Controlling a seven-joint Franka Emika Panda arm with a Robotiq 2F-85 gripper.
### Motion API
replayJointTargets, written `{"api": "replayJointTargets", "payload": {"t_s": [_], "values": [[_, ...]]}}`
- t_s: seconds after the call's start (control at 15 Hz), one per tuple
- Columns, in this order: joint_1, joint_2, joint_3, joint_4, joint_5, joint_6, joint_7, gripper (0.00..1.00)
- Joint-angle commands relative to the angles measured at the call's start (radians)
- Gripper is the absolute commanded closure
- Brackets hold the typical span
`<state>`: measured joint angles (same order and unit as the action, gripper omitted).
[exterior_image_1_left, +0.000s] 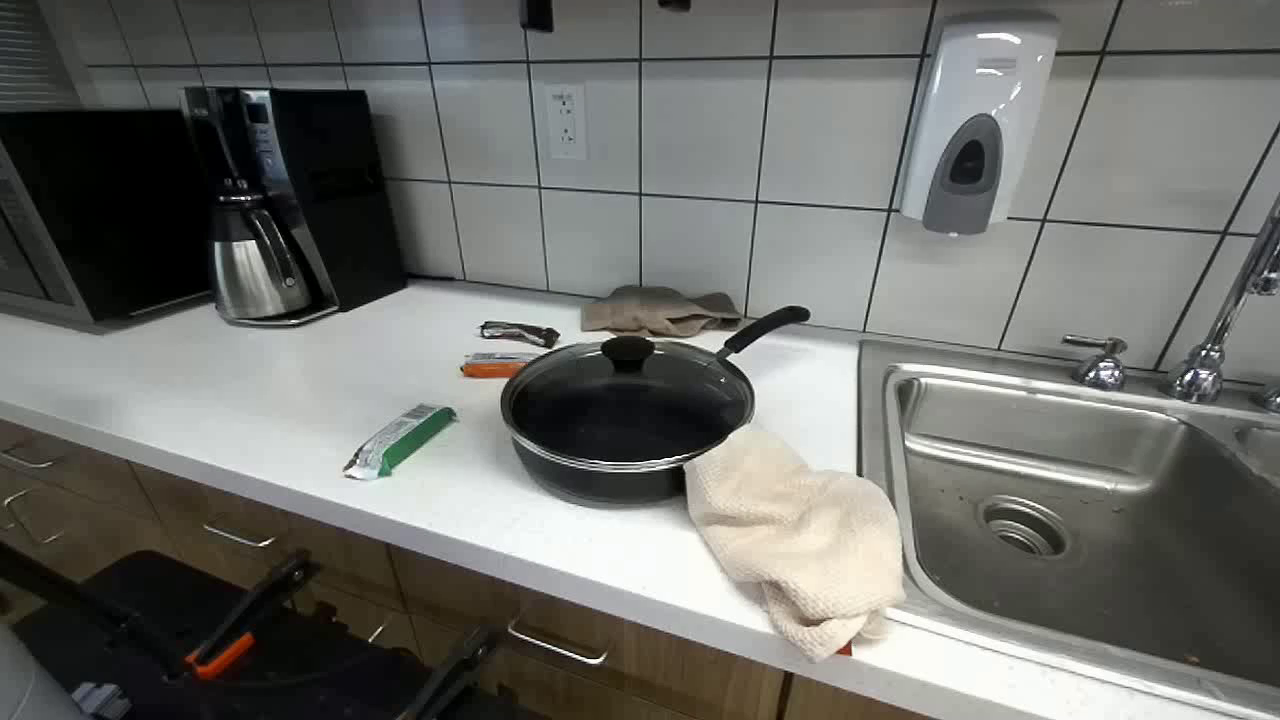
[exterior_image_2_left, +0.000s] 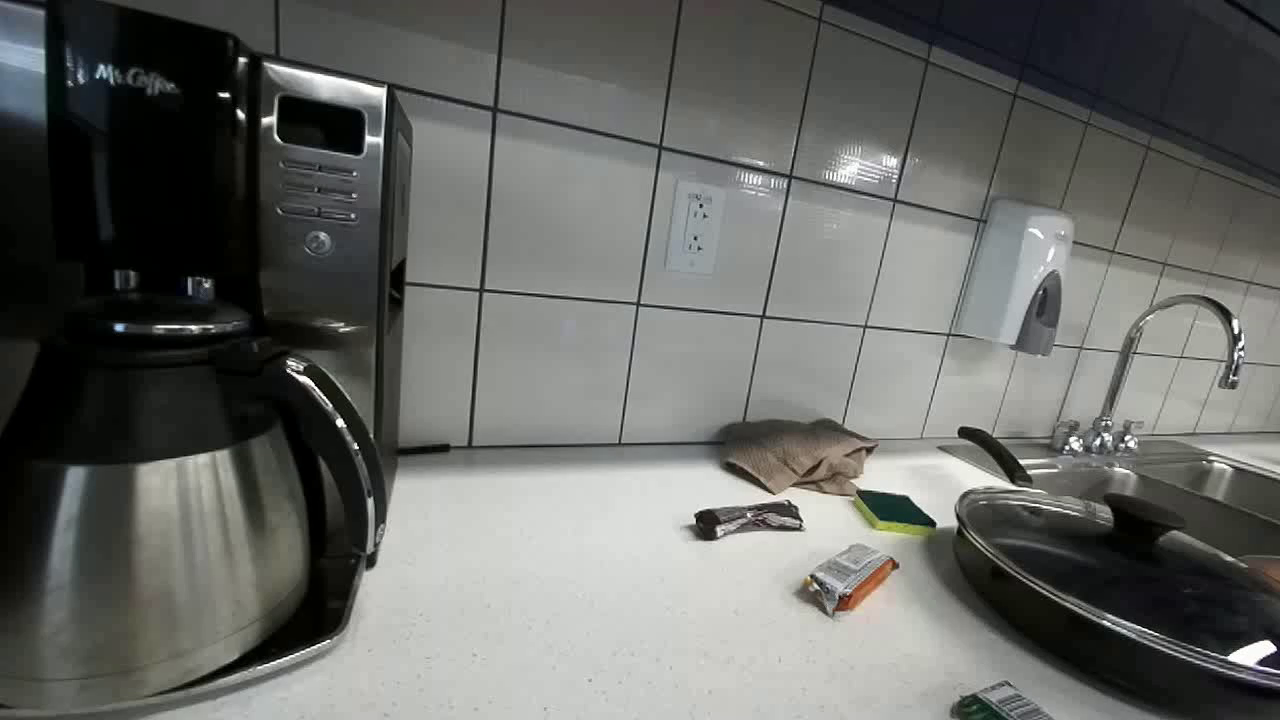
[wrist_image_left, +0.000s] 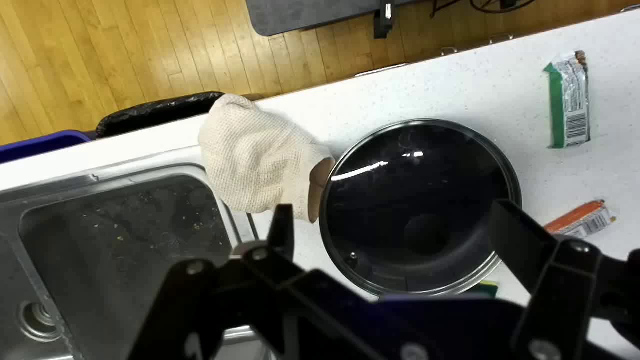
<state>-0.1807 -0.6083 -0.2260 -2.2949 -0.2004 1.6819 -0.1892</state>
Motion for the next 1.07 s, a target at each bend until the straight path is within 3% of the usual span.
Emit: {"api": "replayJointTargets", "payload": {"t_s": [0.0,1.0], "values": [[0.002,0.001,-0.002,0.003,-0.001,-0.003,0.0,0.0],[0.0,0.008,0.003,-0.011,-0.012,0.033,0.013,0.0]]}}
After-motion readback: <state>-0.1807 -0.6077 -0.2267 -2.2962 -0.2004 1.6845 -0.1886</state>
